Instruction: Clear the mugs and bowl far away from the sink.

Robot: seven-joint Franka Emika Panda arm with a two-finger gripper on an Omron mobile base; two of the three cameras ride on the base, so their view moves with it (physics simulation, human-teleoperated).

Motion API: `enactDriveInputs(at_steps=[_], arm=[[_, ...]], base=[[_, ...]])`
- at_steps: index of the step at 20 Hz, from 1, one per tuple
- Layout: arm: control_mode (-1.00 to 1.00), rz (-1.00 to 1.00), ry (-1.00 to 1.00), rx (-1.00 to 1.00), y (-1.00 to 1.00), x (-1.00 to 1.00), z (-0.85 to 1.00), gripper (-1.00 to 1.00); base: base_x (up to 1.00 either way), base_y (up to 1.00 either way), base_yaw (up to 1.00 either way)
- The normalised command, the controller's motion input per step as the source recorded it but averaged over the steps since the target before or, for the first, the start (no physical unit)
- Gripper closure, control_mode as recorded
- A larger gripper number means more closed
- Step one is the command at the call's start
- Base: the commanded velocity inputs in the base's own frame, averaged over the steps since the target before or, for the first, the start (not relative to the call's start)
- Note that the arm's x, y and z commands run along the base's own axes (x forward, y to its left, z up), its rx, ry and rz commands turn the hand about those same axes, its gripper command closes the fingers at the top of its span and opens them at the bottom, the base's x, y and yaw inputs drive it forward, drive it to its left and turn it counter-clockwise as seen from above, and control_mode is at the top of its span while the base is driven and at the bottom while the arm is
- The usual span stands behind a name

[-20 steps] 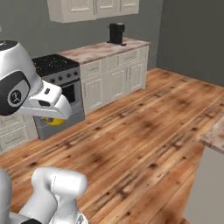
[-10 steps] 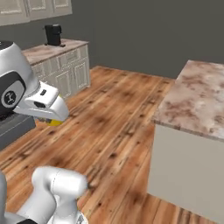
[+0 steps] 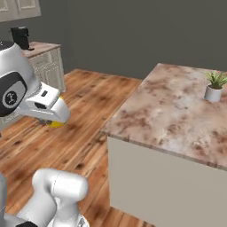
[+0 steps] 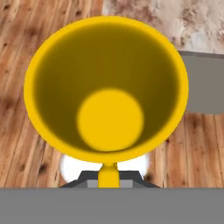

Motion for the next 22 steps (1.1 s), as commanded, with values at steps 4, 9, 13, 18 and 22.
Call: enactDriveInputs(at_steps=[4, 9, 13, 18, 22], arm=[[1.00, 0.00, 0.00, 0.00, 0.00, 0.00, 0.00, 1.00], [1.00, 0.00, 0.00, 0.00, 0.00, 0.00, 0.00, 1.00], [1.00, 0.00, 0.00, 0.00, 0.00, 0.00, 0.00, 1.00], [1.00, 0.00, 0.00, 0.00, 0.00, 0.00, 0.00, 1.00], [1.00, 0.00, 0.00, 0.00, 0.00, 0.00, 0.00, 1.00]], base=[[0.07, -0.45, -0.60], [0.43, -0.04, -0.62], [1.00, -0.03, -0.10], [0.91, -0.26, -0.01], [0.67, -0.40, 0.00]])
